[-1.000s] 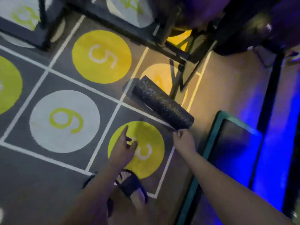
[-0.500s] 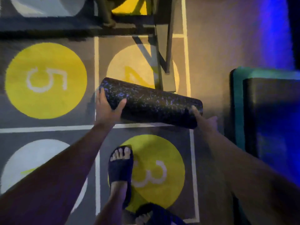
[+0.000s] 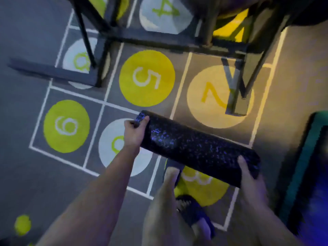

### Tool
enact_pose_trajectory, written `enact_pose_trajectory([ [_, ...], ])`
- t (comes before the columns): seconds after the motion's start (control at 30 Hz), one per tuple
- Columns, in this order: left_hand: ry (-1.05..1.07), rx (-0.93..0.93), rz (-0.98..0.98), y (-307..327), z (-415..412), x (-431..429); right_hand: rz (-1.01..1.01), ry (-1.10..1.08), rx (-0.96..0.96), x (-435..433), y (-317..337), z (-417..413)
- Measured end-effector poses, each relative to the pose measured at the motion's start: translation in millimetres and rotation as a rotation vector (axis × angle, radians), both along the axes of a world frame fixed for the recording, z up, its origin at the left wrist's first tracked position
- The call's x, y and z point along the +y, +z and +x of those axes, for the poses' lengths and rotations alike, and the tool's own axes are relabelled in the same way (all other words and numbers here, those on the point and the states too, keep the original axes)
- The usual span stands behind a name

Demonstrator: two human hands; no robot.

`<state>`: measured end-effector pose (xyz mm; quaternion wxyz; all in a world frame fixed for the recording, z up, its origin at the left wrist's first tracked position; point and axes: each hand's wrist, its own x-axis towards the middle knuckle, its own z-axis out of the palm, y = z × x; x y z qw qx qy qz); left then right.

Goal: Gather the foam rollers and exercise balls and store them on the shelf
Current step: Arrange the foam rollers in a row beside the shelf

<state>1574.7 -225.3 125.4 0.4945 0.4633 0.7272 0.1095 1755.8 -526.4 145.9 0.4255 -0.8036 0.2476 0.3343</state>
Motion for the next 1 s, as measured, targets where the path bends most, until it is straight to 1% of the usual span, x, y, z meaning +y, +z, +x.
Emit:
enact_pose_trajectory([
  [0.07, 0.141, -0.004, 0.049, 74.5, -52.3, 4.6, 0.011, 0.078, -0.037, 34.7, 57.0, -18.5],
  [0.13, 0.243, 0.006, 0.091, 148.8, -111.2, 7.5, 0.013, 0.212, -0.084, 72.7, 107.5, -32.9],
  [0.23, 0.351, 0.005, 0.126, 251.3, -202.4, -0.5, 0.073, 0.513, -0.085, 135.0, 196.9, -58.3],
  [0.3, 0.418, 0.003, 0.142, 314.4, -262.8, -20.4, 0.115, 0.667, -0.082, 172.6, 241.1, -86.2],
  [0.37, 0.538, -0.009, 0.154, 376.1, -317.7, -56.0, 0.176, 0.871, -0.113, 204.4, 283.4, -131.5],
  [0.43, 0.671, -0.029, 0.189, 415.9, -373.2, -102.0, 0.230, 1.085, -0.129, 232.1, 313.3, -184.4],
  [0.53, 0.946, 0.012, 0.248, 458.3, -446.0, -182.1, 0.294, 1.404, -0.048, 266.0, 354.7, -283.4],
  [0.63, 1.263, 0.042, 0.328, 491.6, -497.4, -260.5, 0.359, 1.677, 0.015, 284.7, 374.0, -392.4],
  [0.67, 1.365, 0.042, 0.355, 500.0, -508.6, -284.0, 0.392, 1.767, 0.036, 285.6, 386.7, -428.4],
  [0.7, 1.479, 0.038, 0.379, 507.4, -517.1, -304.7, 0.437, 1.858, 0.043, 279.1, 412.9, -467.0],
  [0.77, 1.689, -0.008, 0.476, 520.1, -524.2, -335.2, 0.498, 2.026, 0.056, 264.1, 448.6, -534.7],
  [0.83, 1.838, -0.059, 0.562, 529.1, -525.2, -353.8, 0.530, 2.189, 0.078, 245.7, 471.9, -592.6],
  [0.87, 1.903, -0.052, 0.587, 529.6, -524.7, -361.5, 0.516, 2.281, 0.087, 232.9, 481.0, -615.8],
  [0.9, 1.974, -0.055, 0.615, 529.4, -525.1, -366.7, 0.471, 2.358, 0.145, 219.7, 490.5, -635.0],
  [1.0, 2.165, -0.095, 0.641, 505.5, -531.9, -376.1, 0.228, 2.504, 0.436, 183.0, 512.1, -670.4],
])
